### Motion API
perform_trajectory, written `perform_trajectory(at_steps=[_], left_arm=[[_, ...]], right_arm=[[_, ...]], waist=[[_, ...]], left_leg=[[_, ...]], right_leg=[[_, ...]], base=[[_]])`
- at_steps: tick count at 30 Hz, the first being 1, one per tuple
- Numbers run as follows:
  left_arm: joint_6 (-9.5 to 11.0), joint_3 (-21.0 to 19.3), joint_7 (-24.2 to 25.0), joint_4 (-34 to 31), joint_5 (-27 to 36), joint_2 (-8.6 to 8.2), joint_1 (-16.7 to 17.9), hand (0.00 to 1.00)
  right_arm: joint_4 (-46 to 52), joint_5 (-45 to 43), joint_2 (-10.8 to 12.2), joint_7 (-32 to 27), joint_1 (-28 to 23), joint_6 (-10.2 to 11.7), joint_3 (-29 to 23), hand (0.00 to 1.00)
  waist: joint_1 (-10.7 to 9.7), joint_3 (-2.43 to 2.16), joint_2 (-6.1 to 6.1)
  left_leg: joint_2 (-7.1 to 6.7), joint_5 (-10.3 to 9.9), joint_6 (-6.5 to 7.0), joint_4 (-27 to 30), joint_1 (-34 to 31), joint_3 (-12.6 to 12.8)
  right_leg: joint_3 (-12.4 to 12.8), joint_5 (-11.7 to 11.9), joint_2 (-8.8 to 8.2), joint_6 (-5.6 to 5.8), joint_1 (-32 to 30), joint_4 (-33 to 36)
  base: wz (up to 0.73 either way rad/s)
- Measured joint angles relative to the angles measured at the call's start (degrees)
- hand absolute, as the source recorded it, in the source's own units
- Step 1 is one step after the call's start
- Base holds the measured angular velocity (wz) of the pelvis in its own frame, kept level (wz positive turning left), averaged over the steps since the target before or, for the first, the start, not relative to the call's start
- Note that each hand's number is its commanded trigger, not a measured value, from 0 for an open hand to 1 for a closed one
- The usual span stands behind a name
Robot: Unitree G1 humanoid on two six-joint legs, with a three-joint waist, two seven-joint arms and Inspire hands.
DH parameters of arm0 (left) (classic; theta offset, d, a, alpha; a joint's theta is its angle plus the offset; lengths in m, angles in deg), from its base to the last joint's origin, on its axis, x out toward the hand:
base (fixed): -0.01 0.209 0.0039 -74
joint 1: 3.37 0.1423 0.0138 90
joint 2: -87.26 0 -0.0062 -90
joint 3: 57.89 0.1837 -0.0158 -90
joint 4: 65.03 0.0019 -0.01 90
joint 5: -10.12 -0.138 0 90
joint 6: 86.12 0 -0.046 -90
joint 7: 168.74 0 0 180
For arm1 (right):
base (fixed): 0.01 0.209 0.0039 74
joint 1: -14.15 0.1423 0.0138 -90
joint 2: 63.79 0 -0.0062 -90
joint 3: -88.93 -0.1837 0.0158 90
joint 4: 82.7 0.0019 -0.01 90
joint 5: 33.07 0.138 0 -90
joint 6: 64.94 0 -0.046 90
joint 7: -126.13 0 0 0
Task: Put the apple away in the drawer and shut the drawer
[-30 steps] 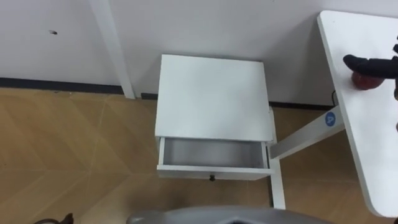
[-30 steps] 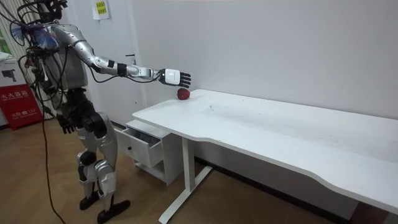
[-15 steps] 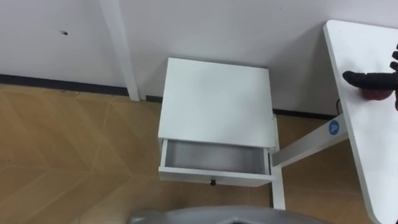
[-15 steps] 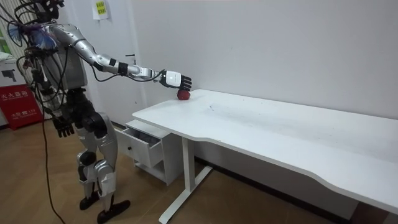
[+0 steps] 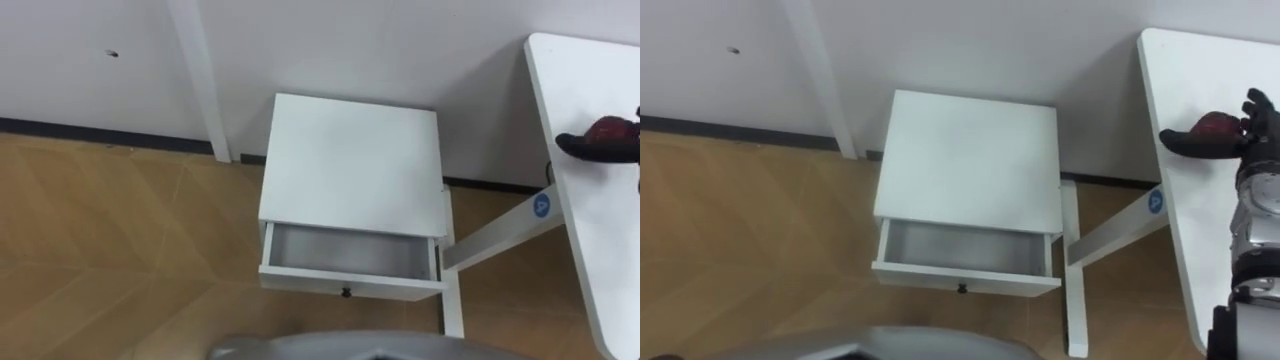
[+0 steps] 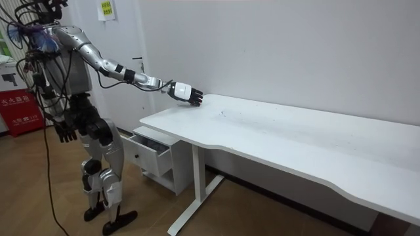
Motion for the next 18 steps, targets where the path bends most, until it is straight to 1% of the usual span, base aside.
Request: perform_trajectory(at_steps=[1, 3, 5, 8, 10, 11, 12, 13, 15, 18], left_arm=[[0.0, 0.0, -0.1, 0.0, 0.0, 0.01, 0.0, 0.00], [0.0, -0.1, -0.4, 0.0, 0.0, 0.02, -0.1, 0.00], [0.1, -0.1, -0.5, 0.0, 0.0, 0.02, -0.2, 0.00], [0.1, -0.1, -0.9, 0.0, 0.3, 0.06, -0.1, 0.00], [0.1, -0.1, -1.0, 0.0, 0.3, 0.17, -0.1, 0.00], [0.2, -0.1, -1.0, 0.0, 0.3, 0.29, -0.2, 0.00], [0.2, -0.1, -1.0, 0.0, 0.4, 0.36, -0.2, 0.00], [0.3, 0.0, -1.0, 0.1, 0.4, 0.48, -0.4, 0.00], [0.5, 0.0, -1.0, 0.1, 0.4, 0.52, -0.4, 0.00], [0.5, 0.0, -1.0, 0.1, 0.4, 0.67, -0.4, 0.00]], right_arm=[[0.1, -0.3, 0.0, -0.1, 0.0, 0.4, 0.0, 0.00], [0.0, -0.7, 0.0, -0.1, 0.0, 0.4, -0.1, 0.00], [0.0, -2.2, 0.0, 0.1, -0.2, 0.4, 0.0, 0.00], [0.0, -3.9, 0.0, 0.2, -0.3, 0.2, 0.1, 0.00], [0.0, -4.2, 0.0, 0.5, -0.4, -0.2, 0.5, 0.00], [0.0, -4.5, 0.0, 0.6, -0.6, -0.2, 1.3, 0.69], [0.0, -4.9, 0.0, 0.7, -0.8, -0.2, 1.7, 1.00], [0.0, -6.2, 0.1, 1.1, -1.4, -0.2, 1.9, 1.00], [0.0, -7.6, 0.2, 1.5, -1.6, -0.2, 1.9, 1.00], [0.1, -8.8, 0.2, 1.2, -1.6, -0.2, 1.9, 1.00]], waist=[[0.0, 0.00, 0.07], [-0.1, -0.07, 0.21], [-0.4, 0.08, -0.08], [-0.2, 0.27, -0.56], [-0.2, 0.19, -0.90], [-0.2, 0.12, -1.20], [-0.2, 0.13, -1.42], [-0.1, 0.14, -1.85], [0.0, 0.23, -2.32], [0.0, 0.13, -2.67]], left_leg=[[0.01, 0.0, -0.01, 0.0, 0.0, 0.0], [0.04, 0.0, -0.03, 0.0, 0.2, 0.0], [0.04, 0.0, -0.04, 0.0, 0.1, 0.0], [0.02, 0.0, -0.04, 0.0, 0.1, 0.0], [0.02, 0.0, -0.04, 0.0, 0.0, 0.0], [0.02, 0.0, -0.04, 0.0, 0.0, 0.0], [0.03, 0.0, -0.04, 0.0, 0.0, 0.0], [0.03, 0.0, -0.04, 0.0, 0.0, 0.0], [-0.01, 0.0, -0.04, 0.0, 0.0, 0.0], [-0.07, 0.0, -0.03, 0.0, 0.0, 0.0]], right_leg=[[0.0, 0.0, -0.01, 0.00, 0.0, 0.0], [-0.3, 0.0, -0.02, -0.03, 0.2, 0.0], [-0.7, 0.0, -0.08, -0.04, 0.2, 0.0], [-0.7, 0.0, -0.10, -0.05, 0.0, 0.1], [-0.7, 0.0, -0.10, -0.05, 0.0, 0.2], [-0.8, 0.0, -0.09, -0.05, 0.0, 0.2], [-0.8, 0.0, -0.09, -0.05, 0.0, 0.2], [-0.8, 0.0, -0.09, -0.05, 0.1, 0.2], [-0.8, 0.0, -0.12, -0.05, 0.1, 0.2], [-0.8, 0.0, -0.17, -0.04, 0.1, 0.1]], base=[[0.00], [0.00], [0.00], [0.00], [0.00], [0.00], [0.00], [0.00], [0.00], [0.00]])
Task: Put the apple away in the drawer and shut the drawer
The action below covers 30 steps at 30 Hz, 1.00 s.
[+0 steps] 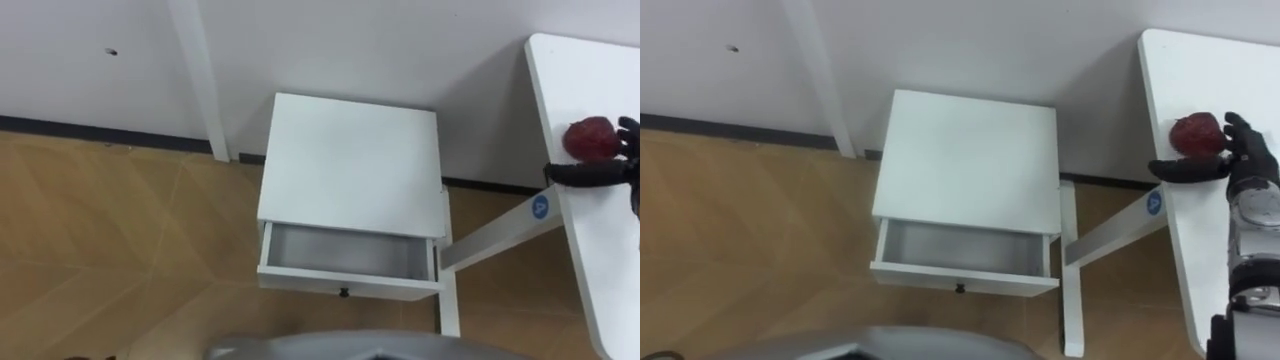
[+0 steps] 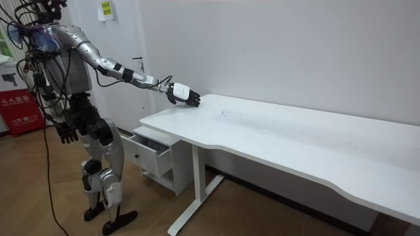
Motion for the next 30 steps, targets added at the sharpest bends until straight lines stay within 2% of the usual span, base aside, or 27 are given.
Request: perform_trajectory(at_steps=[10, 21, 22, 24, 26, 28, 30], left_arm=[[0.0, 2.1, -0.2, 0.0, 0.0, 0.55, -0.5, 0.00], [0.0, 4.0, 0.1, 0.0, 0.0, 0.69, -0.7, 0.00], [0.0, 4.5, 0.2, 0.0, -0.1, 0.79, -0.6, 0.00], [0.0, 4.9, 0.3, 0.1, -0.1, 0.78, -0.7, 0.00], [-0.1, 5.2, 0.4, 0.7, -0.2, 0.78, -1.4, 0.00], [-0.1, 6.6, 0.3, 1.0, 0.0, 0.70, -2.6, 0.00], [0.0, 8.5, 0.3, 0.9, -0.3, 0.54, -3.1, 0.00]], right_arm=[[0.0, -2.0, 0.0, -1.8, 0.0, 0.3, -0.2, 1.00], [1.0, -2.1, 0.5, -2.1, 0.1, 1.4, 0.1, 1.00], [2.0, -2.8, 1.0, -2.3, 0.1, 1.2, 0.6, 1.00], [4.8, -5.3, 1.9, -2.8, 0.2, 1.0, 1.9, 1.00], [7.5, -8.0, 3.0, -2.8, 0.1, 0.9, 3.5, 1.00], [11.6, -11.4, 5.3, -3.1, -0.3, 0.4, 5.5, 1.00], [18.5, -12.7, 6.5, -2.2, -2.1, 0.0, 8.4, 1.00]], waist=[[-0.7, 0.16, 0.53], [-1.2, 0.11, 0.81], [-1.2, 0.30, 1.11], [-0.9, 0.27, 1.07], [-0.2, 0.47, 1.38], [0.2, 0.62, 1.62], [0.8, 0.41, 2.16]], left_leg=[[0.09, 0.0, 0.00, 0.0, 0.0, 0.0], [0.08, 0.0, -0.01, 0.0, 0.1, 0.0], [0.09, 0.0, -0.01, 0.0, 0.2, 0.1], [0.15, 0.0, -0.01, -0.1, 0.2, 0.5], [0.23, 0.0, -0.03, -0.1, 0.2, 0.8], [0.23, 0.0, -0.06, -0.1, 0.1, 0.7], [0.22, 0.0, -0.06, -0.4, -0.5, 0.7]], right_leg=[[0.1, 0.0, 0.11, -0.01, 0.0, -0.1], [0.4, 0.0, 0.17, -0.01, 0.1, -0.1], [0.5, 0.0, 0.20, -0.01, 0.1, -0.1], [1.1, 0.1, 0.31, -0.08, -0.2, 0.0], [1.5, 0.1, 0.40, -0.24, -0.3, -0.1], [1.6, 0.2, 0.43, -0.27, -0.4, -0.1], [1.7, 0.2, 0.44, -0.28, -0.9, 0.0]], base=[[0.00], [0.00], [-0.04], [-0.14], [-0.12], [0.02], [0.00]])
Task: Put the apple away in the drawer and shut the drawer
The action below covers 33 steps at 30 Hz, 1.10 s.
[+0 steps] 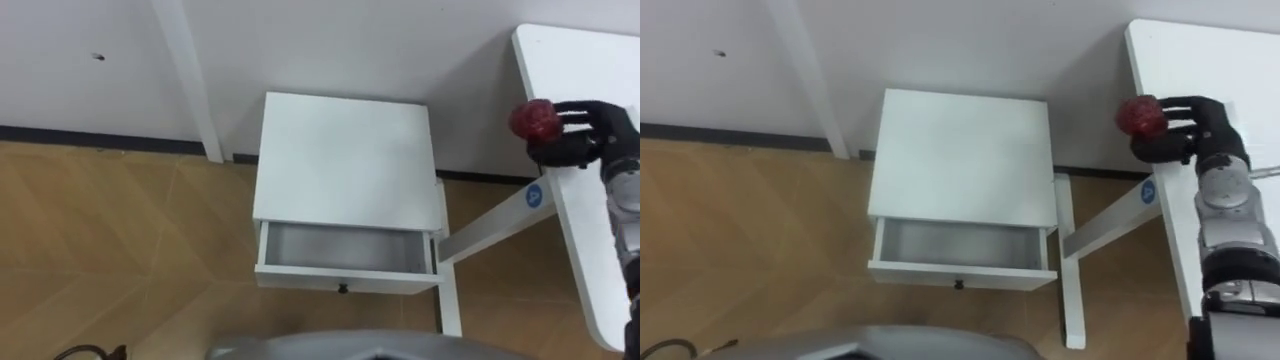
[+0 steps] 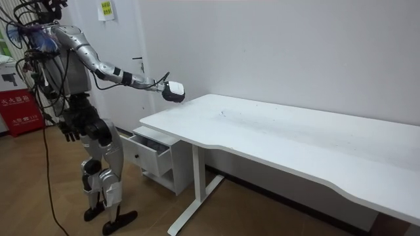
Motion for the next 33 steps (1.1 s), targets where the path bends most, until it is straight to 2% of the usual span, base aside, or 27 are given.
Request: perform_trajectory(at_steps=[2, 3, 6, 9, 12, 15, 17, 22, 32, 33], left_arm=[[0.0, 1.6, 0.1, 0.1, -0.1, -0.22, -0.8, 0.00], [0.0, 1.6, 0.1, 0.1, -0.1, -0.22, -1.3, 0.00], [0.8, 1.6, 0.0, 0.2, -0.1, -0.25, -2.4, 0.00], [0.8, 1.7, -0.2, 0.2, -0.2, -0.36, -2.3, 0.00], [0.5, 1.8, -0.4, 0.0, -0.1, -0.94, -2.0, 0.00], [-0.1, 3.6, -0.7, -0.1, 0.2, -1.31, -1.7, 0.00], [-0.1, 4.3, -0.7, -0.2, 0.2, -1.80, -1.5, 0.00], [0.0, 4.3, -0.7, -1.0, 0.1, -1.81, -1.4, 0.00], [0.1, 4.4, -0.1, -1.0, 0.1, -1.94, -1.4, 0.00], [0.1, 4.4, -0.1, -1.0, 0.1, -2.01, -1.4, 0.00]], right_arm=[[7.6, -1.6, 1.3, 1.7, -1.1, 0.0, 4.6, 1.00], [9.2, -2.1, 1.7, 2.0, -1.6, 0.1, 5.3, 1.00], [14.6, -3.4, 3.2, 4.4, -2.6, 0.1, 8.6, 1.00], [19.1, -6.0, 4.5, 5.9, -3.4, 0.4, 10.1, 1.00], [19.3, -7.1, 5.4, 6.0, -3.8, 0.4, 10.8, 1.00], [17.8, -7.6, 5.7, 6.2, -5.0, 0.1, 14.5, 1.00], [16.2, -8.4, 6.1, 7.2, -6.2, 0.0, 16.7, 1.00], [15.2, -12.9, 8.5, 8.3, -9.7, -0.1, 16.9, 1.00], [13.3, -14.4, 9.1, 8.6, -10.8, 0.0, 16.9, 1.00], [13.0, -14.7, 9.1, 8.6, -10.9, 0.0, 16.9, 0.58]], waist=[[0.7, -0.41, 0.79], [0.9, -0.46, 0.85], [2.5, -0.46, 1.03], [2.6, -0.44, 0.86], [2.6, -0.34, 0.62], [2.7, -0.24, 0.56], [2.7, 0.02, 0.74], [3.0, 0.15, 0.93], [3.0, 0.20, 1.14], [3.0, 0.21, 1.25]], left_leg=[[0.00, 0.1, -0.10, 0.0, -0.4, 0.1], [0.05, 0.1, -0.13, 0.0, -0.4, 0.0], [0.09, 0.2, -0.20, 0.1, -0.3, -0.4], [0.04, 0.2, -0.21, 0.0, -0.3, -1.5], [-0.05, 0.2, -0.20, -0.1, -0.4, -2.4], [-0.04, 0.2, -0.20, -0.3, -0.4, -2.2], [-0.07, 0.2, -0.20, -0.4, -0.5, -2.2], [-0.03, 0.2, -0.20, -0.6, -1.0, -1.9], [-0.06, 0.2, -0.20, -0.3, -1.4, -1.2], [-0.07, 0.2, -0.20, -0.3, -1.4, -1.2]], right_leg=[[0.2, 0.0, 0.03, -0.07, -0.6, 0.0], [0.2, 0.0, 0.07, -0.07, -0.6, 0.0], [0.0, 0.0, 0.08, -0.06, -0.6, -0.1], [-0.8, 0.0, 0.02, -0.06, 0.0, -0.2], [-1.5, 0.0, -0.08, -0.06, 0.2, -0.2], [-1.5, 0.0, -0.08, -0.06, 0.2, -0.2], [-1.5, 0.0, -0.15, -0.05, 0.0, -0.2], [-1.4, 0.0, -0.06, -0.04, -0.3, -0.7], [-1.5, 0.0, -0.08, -0.04, -0.3, -1.0], [-1.5, 0.0, -0.08, -0.04, -0.3, -1.0]], base=[[-0.02], [0.04], [0.10], [0.21], [0.19], [0.01], [-0.02], [-0.05], [-0.01], [0.00]])
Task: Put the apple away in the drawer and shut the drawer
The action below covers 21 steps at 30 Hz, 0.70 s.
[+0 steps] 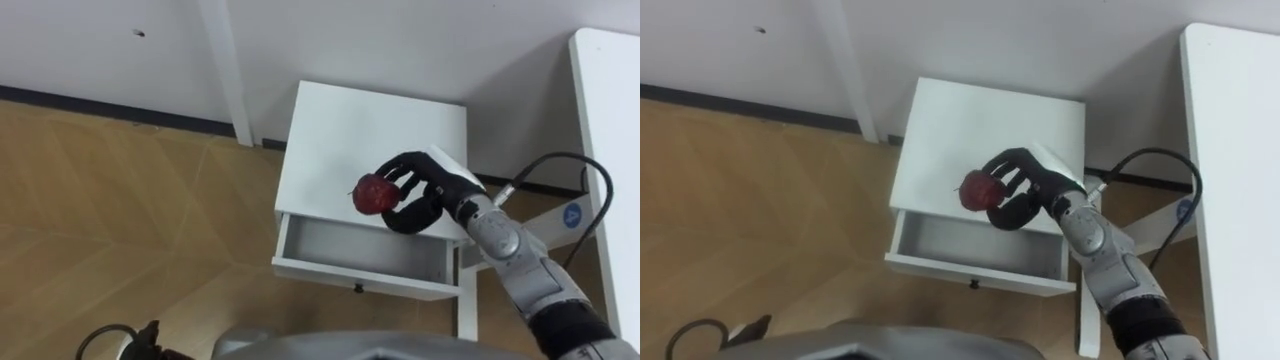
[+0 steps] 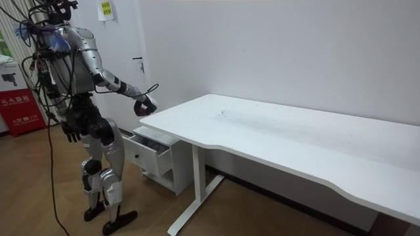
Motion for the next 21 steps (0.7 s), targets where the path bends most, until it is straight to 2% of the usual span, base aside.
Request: perform_trajectory(at_steps=[1, 2, 3, 6, 21], left_arm=[[0.0, 0.0, 0.0, 0.0, 0.0, -0.12, 0.0, 0.00], [-0.1, 0.0, 0.0, 0.0, 0.0, -0.21, 0.1, 0.00], [-0.1, 0.0, 0.0, -0.1, -0.1, -0.43, 0.1, 0.00], [-0.1, -0.1, 0.0, -0.1, -0.5, -0.71, 0.4, 0.00], [-0.1, -0.1, 0.9, -0.3, -1.0, -1.23, 0.3, 0.00]], right_arm=[[-1.8, -0.1, 0.1, -0.1, 0.0, 0.6, 0.0, 0.00], [-2.9, -0.2, 0.2, -0.1, -0.1, 0.6, 0.0, 0.00], [-4.9, -0.9, 0.4, 0.0, -0.3, 0.3, 0.0, 0.00], [-6.4, -1.8, 0.6, 0.2, -0.7, 0.0, 0.0, 0.00], [-6.4, -1.8, 0.8, 1.2, -1.0, 0.0, -0.1, 0.00]], waist=[[-0.2, 0.00, 0.15], [-0.2, -0.09, 0.28], [-0.2, -0.40, 0.18], [-0.2, -0.17, 0.55], [-0.3, -0.31, 0.53]], left_leg=[[0.00, 0.0, 0.00, 0.0, 0.0, 0.0], [0.00, 0.0, 0.00, 0.0, 0.0, 0.0], [0.00, 0.0, 0.00, 0.0, 0.0, 0.0], [0.01, 0.0, 0.00, 0.0, -0.1, 0.1], [0.04, 0.0, -0.01, 0.1, 0.0, 0.3]], right_leg=[[0.0, 0.0, 0.01, 0.00, 0.0, 0.0], [0.0, 0.0, 0.01, 0.00, 0.0, 0.0], [0.1, 0.0, 0.00, 0.00, 0.1, 0.0], [0.1, 0.0, 0.02, 0.00, 0.0, 0.0], [0.1, 0.0, 0.04, 0.00, 0.0, 0.0]], base=[[0.00], [0.00], [0.00], [-0.02], [0.00]])
